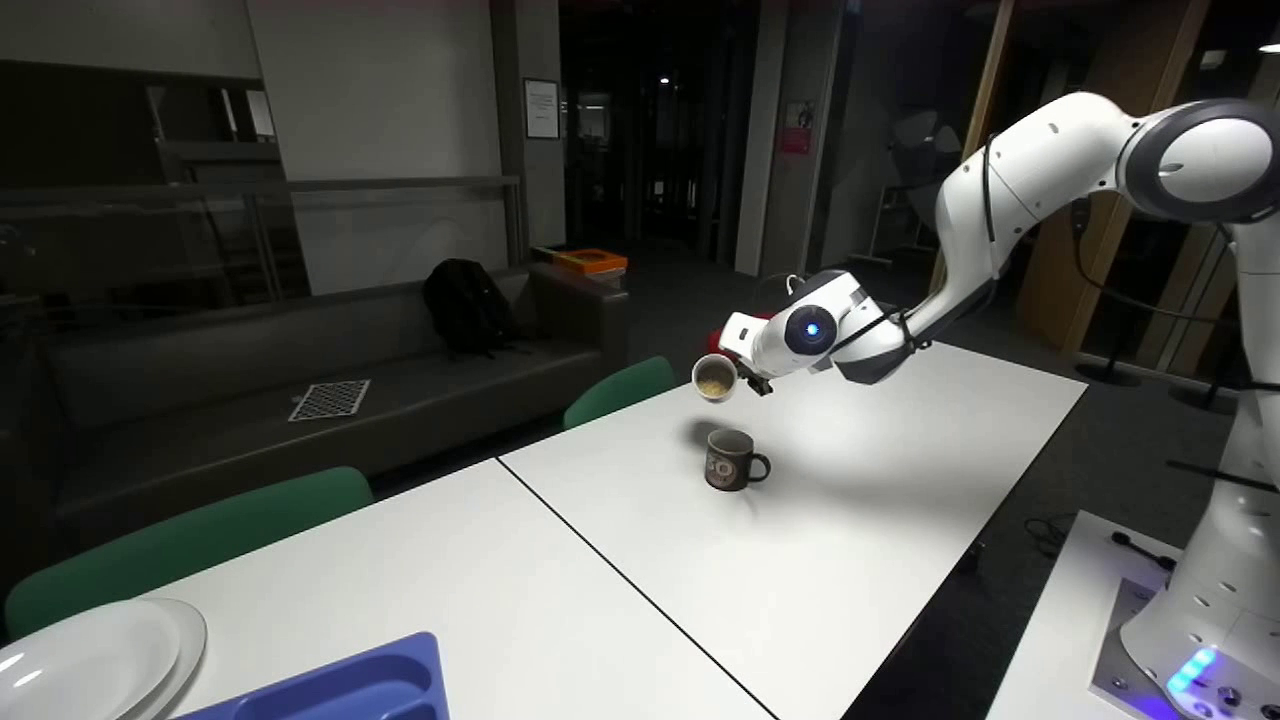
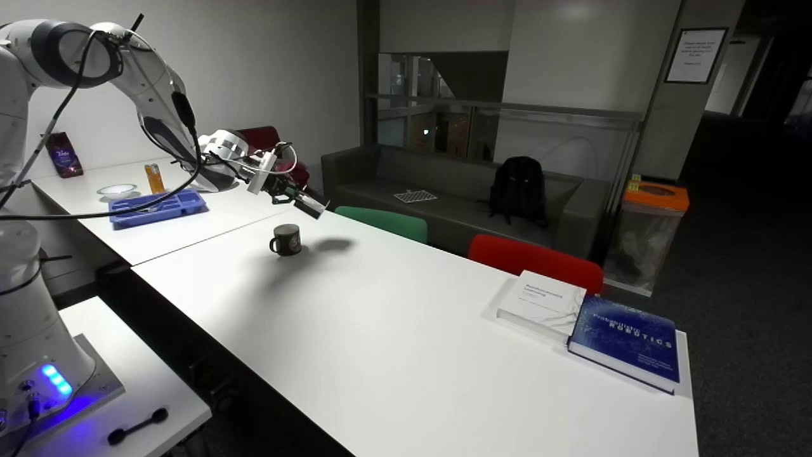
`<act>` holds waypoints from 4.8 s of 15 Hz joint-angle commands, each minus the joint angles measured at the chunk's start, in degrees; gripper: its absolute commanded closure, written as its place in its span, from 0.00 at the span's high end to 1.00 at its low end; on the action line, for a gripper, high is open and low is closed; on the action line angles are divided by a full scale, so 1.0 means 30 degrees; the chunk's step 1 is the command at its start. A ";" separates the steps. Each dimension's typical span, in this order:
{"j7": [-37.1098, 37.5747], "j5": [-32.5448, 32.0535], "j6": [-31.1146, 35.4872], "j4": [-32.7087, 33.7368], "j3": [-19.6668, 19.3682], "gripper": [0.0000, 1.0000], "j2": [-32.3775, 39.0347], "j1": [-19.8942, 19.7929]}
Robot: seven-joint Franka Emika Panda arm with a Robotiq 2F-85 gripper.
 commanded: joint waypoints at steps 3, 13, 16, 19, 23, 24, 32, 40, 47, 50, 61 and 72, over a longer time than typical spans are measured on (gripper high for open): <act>0.0422 -0.1739 -0.1337 -0.0795 0.0744 0.05 -0.0950 -0.0652; 0.0262 -0.4077 -0.1981 -0.1425 0.1183 0.05 -0.1077 -0.0864; 0.0185 -0.4611 -0.2083 -0.1576 0.1234 0.05 -0.1097 -0.0903; 0.0027 -0.5030 -0.2350 -0.1693 0.1248 0.05 -0.1080 -0.0886; -0.0332 -0.5599 -0.2939 -0.1909 0.1288 0.05 -0.1039 -0.0850; -0.0347 -0.5702 -0.3089 -0.1970 0.1316 0.05 -0.1038 -0.0861; -0.0557 -0.7274 -0.3802 -0.2465 0.1543 0.05 -0.1049 -0.0768; -0.0141 -1.0027 -0.3611 -0.3057 0.1982 0.05 -0.1193 -0.0889; -0.0401 -1.0970 -0.3816 -0.3282 0.2064 0.05 -0.1144 -0.0955; -0.0464 -1.1178 -0.3785 -0.3330 0.2026 0.05 -0.1137 -0.1088; -0.0397 -1.0475 -0.3054 -0.2586 0.2205 0.20 -0.0065 -0.1658; -0.0619 -1.0377 -0.3225 -0.2562 0.2310 0.05 0.0422 -0.1682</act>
